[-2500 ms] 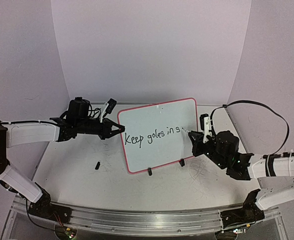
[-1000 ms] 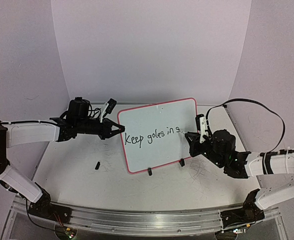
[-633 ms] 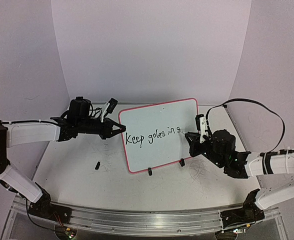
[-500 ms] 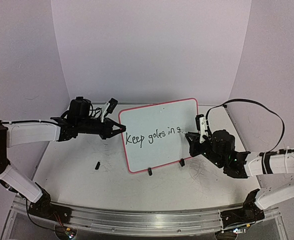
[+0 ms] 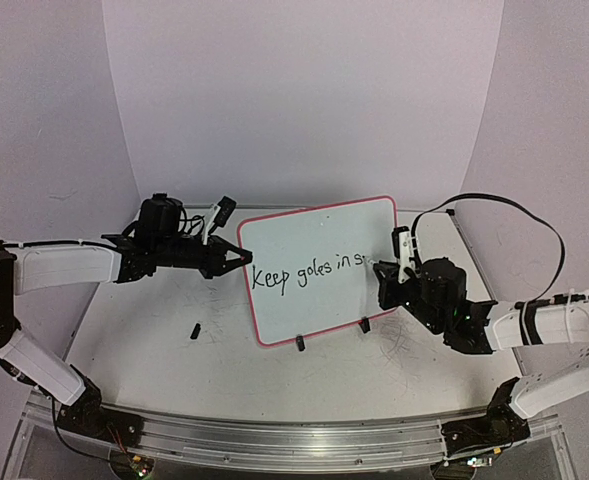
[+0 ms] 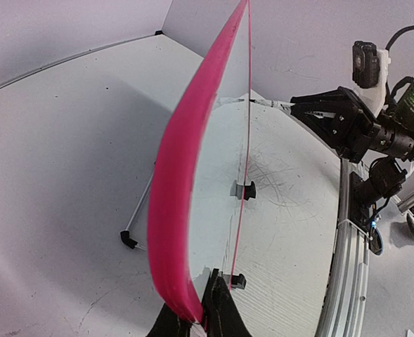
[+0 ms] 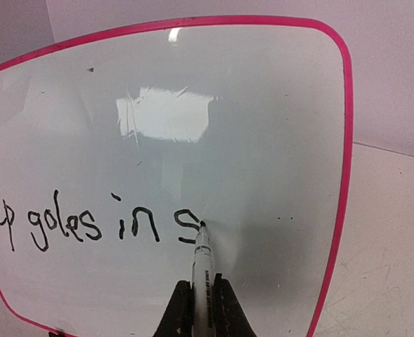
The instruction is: Write a sentence on the whiteboard
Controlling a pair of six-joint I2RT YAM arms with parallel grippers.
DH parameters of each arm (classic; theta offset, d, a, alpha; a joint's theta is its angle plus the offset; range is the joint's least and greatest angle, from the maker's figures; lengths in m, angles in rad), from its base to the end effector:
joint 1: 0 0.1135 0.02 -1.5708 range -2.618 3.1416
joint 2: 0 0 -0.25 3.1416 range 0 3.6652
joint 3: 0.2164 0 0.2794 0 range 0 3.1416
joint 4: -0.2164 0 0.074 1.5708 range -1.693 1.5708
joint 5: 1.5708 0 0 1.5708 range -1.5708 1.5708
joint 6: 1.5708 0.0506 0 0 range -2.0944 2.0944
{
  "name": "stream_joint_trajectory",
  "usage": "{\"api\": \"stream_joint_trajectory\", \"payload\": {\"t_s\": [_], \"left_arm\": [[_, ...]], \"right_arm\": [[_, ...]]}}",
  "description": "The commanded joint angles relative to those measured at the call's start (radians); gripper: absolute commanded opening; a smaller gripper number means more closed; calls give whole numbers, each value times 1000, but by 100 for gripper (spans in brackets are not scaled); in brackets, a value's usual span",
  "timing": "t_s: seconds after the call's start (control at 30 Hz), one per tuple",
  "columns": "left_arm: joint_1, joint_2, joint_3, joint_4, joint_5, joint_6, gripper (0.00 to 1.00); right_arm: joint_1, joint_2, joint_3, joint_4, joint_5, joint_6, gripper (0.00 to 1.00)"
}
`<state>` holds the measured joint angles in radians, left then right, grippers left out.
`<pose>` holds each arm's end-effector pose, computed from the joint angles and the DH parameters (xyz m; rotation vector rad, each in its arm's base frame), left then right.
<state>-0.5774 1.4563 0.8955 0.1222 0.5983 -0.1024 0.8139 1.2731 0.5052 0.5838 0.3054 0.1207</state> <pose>0.2855 -0.2200 0.2183 0.8686 1.8887 -1.0254 0.2204 0.2112 0.1837 -0.3840 1.7222 0.4147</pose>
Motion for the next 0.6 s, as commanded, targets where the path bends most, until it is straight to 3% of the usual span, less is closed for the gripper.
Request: {"api": "stream_joint_trajectory", "payload": {"t_s": [0.0,0.57], "left_arm": [[11,11,25,4,-171,101,0],[12,11,23,3,-168,101,0]], "right_arm": [[-1,5,38,52,50,7,0],[-1,56,62,47,54,14,0]]}}
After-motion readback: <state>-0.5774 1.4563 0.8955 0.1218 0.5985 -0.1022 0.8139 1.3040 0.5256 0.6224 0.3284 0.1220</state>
